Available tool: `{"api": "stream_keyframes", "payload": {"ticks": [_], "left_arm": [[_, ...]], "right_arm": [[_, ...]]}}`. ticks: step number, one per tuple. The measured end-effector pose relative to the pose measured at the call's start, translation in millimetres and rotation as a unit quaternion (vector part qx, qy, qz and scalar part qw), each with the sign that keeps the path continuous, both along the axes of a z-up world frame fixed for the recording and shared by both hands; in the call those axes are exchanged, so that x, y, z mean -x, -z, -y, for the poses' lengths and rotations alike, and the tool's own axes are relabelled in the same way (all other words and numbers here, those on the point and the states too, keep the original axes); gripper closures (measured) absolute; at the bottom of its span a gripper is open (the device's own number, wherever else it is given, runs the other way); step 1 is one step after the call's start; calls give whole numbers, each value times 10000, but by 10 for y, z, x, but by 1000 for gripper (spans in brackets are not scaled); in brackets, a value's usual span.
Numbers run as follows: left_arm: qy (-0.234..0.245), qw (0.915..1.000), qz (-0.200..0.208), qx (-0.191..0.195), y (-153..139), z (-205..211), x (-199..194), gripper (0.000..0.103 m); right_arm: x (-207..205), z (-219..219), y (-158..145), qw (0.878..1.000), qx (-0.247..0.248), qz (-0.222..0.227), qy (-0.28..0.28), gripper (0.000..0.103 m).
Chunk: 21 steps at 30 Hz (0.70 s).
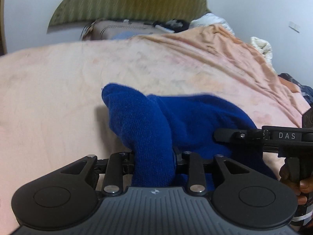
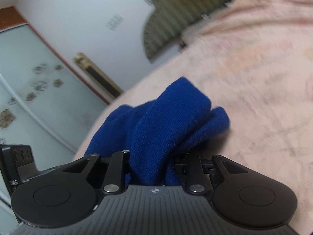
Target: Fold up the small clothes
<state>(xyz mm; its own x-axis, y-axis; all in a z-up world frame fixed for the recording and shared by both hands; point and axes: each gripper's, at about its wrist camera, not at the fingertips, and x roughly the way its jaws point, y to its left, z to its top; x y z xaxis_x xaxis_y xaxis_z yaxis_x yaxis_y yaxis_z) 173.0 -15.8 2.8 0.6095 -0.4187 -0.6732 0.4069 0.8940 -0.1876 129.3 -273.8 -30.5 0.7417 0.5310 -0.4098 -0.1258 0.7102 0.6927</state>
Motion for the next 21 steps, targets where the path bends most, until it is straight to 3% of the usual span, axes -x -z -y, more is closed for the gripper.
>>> {"api": "stream_keyframes", "payload": {"ticks": [4,6,13,14,16,17,18,19,21], "left_arm": [[-70,9997,2,216,-18,-181,121,60],[-64,9993,-76,352,-12,-303,219,50],[318,9878,-913,1221,176,-683,710,51],[349,9859,-1032,1269,216,-692,760,53],[378,9859,-1064,1236,258,-668,827,70],[344,9875,-1014,1154,252,-653,847,80],[297,9883,-987,1125,235,-653,855,87],[278,9875,-981,1201,203,-669,864,88],[241,9875,-845,1305,100,-709,912,90]], "right_arm": [[95,130,123,9994,-124,-253,199,57],[249,221,140,9994,-177,-262,166,48],[872,402,286,9955,-668,-542,-389,44],[940,389,290,9952,-678,-528,-460,45],[1028,325,283,9950,-645,-512,-569,50],[1055,280,277,9953,-565,-529,-582,60],[1064,238,269,9956,-453,-591,-576,79],[1059,196,268,9954,-370,-673,-571,86],[1083,152,264,9957,-351,-704,-493,86]]}}
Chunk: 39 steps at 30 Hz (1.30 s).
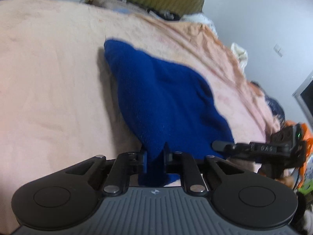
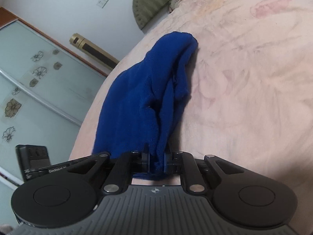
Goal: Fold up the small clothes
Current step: 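Open both grippers and release the folded blue sweater on the bed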
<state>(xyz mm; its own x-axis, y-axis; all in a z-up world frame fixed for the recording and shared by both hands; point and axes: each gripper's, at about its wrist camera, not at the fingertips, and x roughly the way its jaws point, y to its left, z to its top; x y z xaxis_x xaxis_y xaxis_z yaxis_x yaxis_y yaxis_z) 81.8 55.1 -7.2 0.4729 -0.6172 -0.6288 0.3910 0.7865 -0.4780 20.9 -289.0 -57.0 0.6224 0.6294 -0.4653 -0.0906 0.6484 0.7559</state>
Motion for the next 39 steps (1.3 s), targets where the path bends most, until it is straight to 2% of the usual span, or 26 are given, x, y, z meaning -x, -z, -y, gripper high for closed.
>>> {"api": "stream_keyframes", "payload": {"ticks": [3,6,9,10,13,16,18,20,22,23,24,26,28,29,31,32,33,34,36,39], "left_arm": [[47,9998,128,-146,-121,-47,128,91],[293,9989,94,-342,-77,-42,273,91],[463,9965,5,-689,63,-1,344,91],[471,9967,28,-658,51,-13,344,91],[408,9975,-55,-575,-36,-73,303,87],[275,9963,261,-770,-177,-62,305,85],[48,9928,599,-1034,-278,18,297,81],[-168,9874,946,-1257,-351,151,288,76],[-348,9828,1065,-1465,-351,308,253,64],[-429,9797,1090,-1626,-324,391,237,54],[-502,9751,1118,-1848,-282,472,228,50],[-602,9604,1243,-2419,-146,637,247,50],[-584,9511,1366,-2709,-54,704,309,49],[-591,9483,1432,-2769,-40,711,360,49],[-615,9451,1562,-2804,-67,703,443,46],[-667,9439,1588,-2817,-78,705,468,39],[-719,9435,1589,-2816,-81,687,499,36],[-752,9442,1570,-2795,-85,687,510,36],[-779,9474,1500,-2717,-93,678,542,36],[-869,9473,1481,-2705,-76,708,606,36]], "right_arm": [[98,1,-88,9997,-186,144,56,87],[257,-46,-149,9995,-196,233,-74,87],[380,-115,-99,9997,115,69,-203,87],[385,-120,-69,9995,250,-31,-215,87],[413,-59,-89,9993,263,-32,-249,76],[466,-37,-348,9942,1010,358,36,70],[471,-78,-537,9867,1428,724,291,70],[395,-163,-695,9805,1558,1108,445,69],[254,-297,-773,9746,1711,1358,493,66],[154,-405,-791,9696,1902,1448,516,61],[72,-511,-785,9643,2119,1494,541,55],[-89,-669,-717,9540,2574,1448,511,51],[-254,-785,-582,9433,3057,1165,560,52],[-299,-799,-512,9382,3247,1011,650,53],[-247,-798,-505,9342,3328,885,932,50],[-188,-831,-527,9336,3307,939,1016,48],[-83,-839,-556,9336,3259,1068,1041,47],[13,-856,-590,9348,3187,1200,1010,45],[147,-912,-609,9366,3110,1327,917,34],[192,-1013,-491,9283,3447,1103,851,31]]}}
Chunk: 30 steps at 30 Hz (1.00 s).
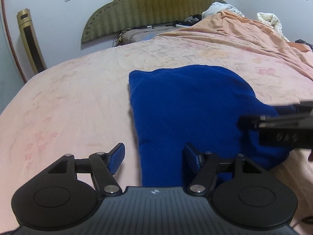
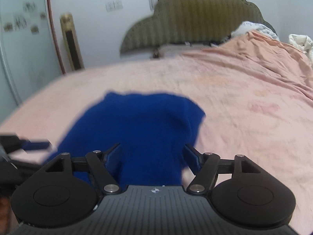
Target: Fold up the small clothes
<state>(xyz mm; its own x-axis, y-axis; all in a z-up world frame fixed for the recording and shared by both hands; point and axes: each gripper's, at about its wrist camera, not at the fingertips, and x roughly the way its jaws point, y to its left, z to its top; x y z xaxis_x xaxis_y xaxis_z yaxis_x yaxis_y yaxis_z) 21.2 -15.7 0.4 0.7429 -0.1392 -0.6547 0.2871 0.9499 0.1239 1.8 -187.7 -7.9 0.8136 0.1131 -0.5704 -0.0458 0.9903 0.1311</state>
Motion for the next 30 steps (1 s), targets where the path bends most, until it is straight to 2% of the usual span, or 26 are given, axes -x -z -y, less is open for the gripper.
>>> {"api": "stream_keyframes", "payload": {"ticks": [2,4,6,8,11,15,23,30], "left_arm": [[-69,10000,39,-25,8,-2,56,36],[-150,9999,54,-19,14,-7,110,33],[-272,9996,44,40,19,-17,148,28],[-339,9994,9,115,22,-37,190,28],[-416,9990,-36,156,38,-56,245,26],[-492,9987,-19,165,41,-77,333,23],[-657,9971,-82,368,85,-175,485,22],[-761,9963,-100,390,202,-273,632,21]], "right_arm": [[39,-36,61,9991,177,-231,293,31],[165,-41,42,9993,-5,-122,349,28],[274,-36,30,9991,-245,-60,344,17],[338,-58,34,9991,-219,-59,371,11],[389,-88,60,9986,-29,-142,508,8],[486,-78,89,9984,-206,-213,472,3],[664,-206,173,9987,112,-364,337,1],[773,-232,209,9985,163,-429,310,0]]}}
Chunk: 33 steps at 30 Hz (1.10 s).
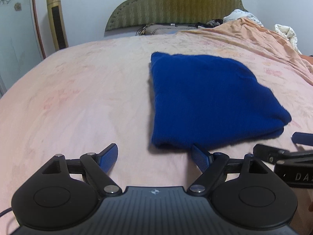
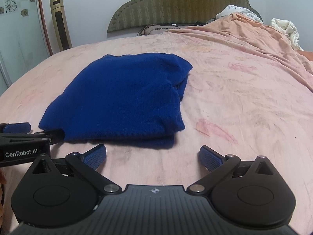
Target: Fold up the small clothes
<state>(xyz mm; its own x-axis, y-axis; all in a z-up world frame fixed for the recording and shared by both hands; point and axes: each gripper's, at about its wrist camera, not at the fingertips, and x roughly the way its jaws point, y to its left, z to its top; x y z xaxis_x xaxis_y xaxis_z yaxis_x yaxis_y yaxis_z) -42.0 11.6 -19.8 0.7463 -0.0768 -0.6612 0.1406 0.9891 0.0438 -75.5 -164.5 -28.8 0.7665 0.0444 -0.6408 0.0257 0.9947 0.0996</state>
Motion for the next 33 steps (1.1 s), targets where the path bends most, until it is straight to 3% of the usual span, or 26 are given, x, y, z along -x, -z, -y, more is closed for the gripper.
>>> {"api": "stream_keyframes", "payload": {"ticks": [33], "left_arm": [[-215,9997,108,-67,113,6,100,9]], "right_arm": [[110,-113,26,9998,150,39,-109,0]]}}
